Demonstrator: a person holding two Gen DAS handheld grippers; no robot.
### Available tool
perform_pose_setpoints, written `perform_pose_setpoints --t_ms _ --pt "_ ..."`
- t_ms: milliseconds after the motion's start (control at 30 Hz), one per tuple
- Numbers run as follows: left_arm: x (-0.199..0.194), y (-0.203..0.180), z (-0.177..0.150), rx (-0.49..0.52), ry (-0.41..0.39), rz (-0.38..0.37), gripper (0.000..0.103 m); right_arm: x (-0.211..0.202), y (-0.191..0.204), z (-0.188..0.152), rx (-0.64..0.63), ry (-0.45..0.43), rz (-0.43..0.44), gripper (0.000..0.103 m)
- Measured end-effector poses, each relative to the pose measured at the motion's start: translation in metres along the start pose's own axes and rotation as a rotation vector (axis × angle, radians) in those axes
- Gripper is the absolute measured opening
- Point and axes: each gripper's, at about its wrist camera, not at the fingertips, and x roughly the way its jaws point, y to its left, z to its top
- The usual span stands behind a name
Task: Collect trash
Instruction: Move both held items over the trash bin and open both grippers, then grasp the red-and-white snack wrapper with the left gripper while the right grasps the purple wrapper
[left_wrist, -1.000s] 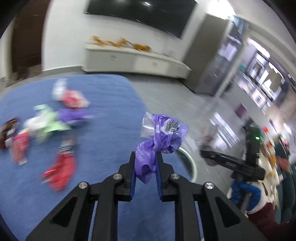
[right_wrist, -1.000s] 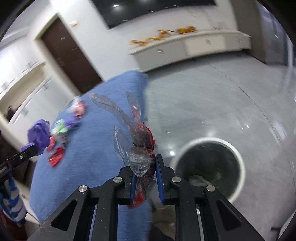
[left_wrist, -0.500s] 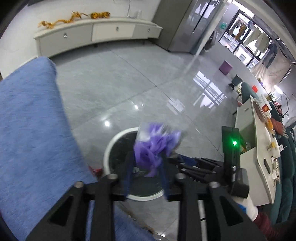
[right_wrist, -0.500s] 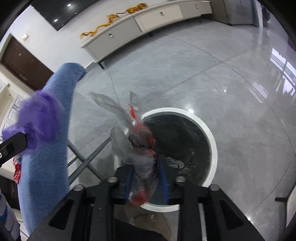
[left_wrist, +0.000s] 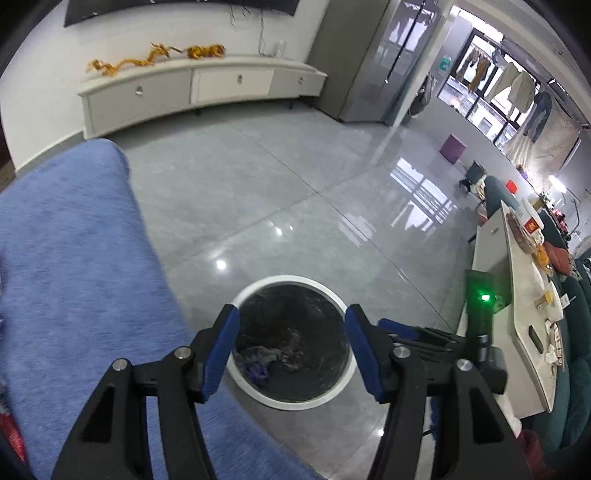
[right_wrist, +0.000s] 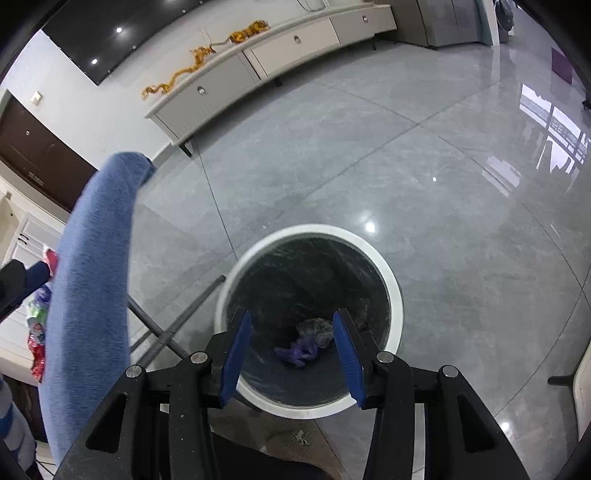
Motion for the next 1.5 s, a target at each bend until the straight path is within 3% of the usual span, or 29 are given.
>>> perform_pose_setpoints --t_ms 300,533,700,800,1133,1233,1300,1500 --pt "-0.077 0.056 -0.027 -0.045 -0.120 0.100 0.058 -0.053 0.057 0.003 -0.091 -0.075 0.081 0.044" --pt "-0.139 0.135 -0.067 -0.158 -0.193 0.198 0.058 -0.089 0.127 0.003 -0.209 -0.124 0.160 0.044" --pt "-0.159 0.191 -0.096 -0.257 -0.203 0.272 0.058 -0.097 0.184 0.001 -0.318 -0.118 0.210 0.044" --pt "-0.155 0.218 -0.108 -0.288 -0.173 0.288 0.058 -0.089 0.219 -0.001 -0.380 -0.098 0.244 0.044" --pt "-0.113 0.238 -0.123 -0.275 -0.078 0.274 0.057 -0.020 0.322 -0.005 -0.538 0.005 0.273 0.045" --pt "-0.110 0.243 -0.123 -0.266 -0.098 0.292 0.045 0.001 0.342 -0.003 -0.560 0.034 0.286 0.047" --pt "-0.113 0.248 -0.127 -0.267 -0.112 0.300 0.029 0.017 0.355 -0.002 -0.576 0.051 0.288 0.047" --pt "-0.127 0.264 -0.150 -0.330 -0.175 0.250 0.023 0.054 0.392 -0.001 -0.632 0.097 0.310 0.047"
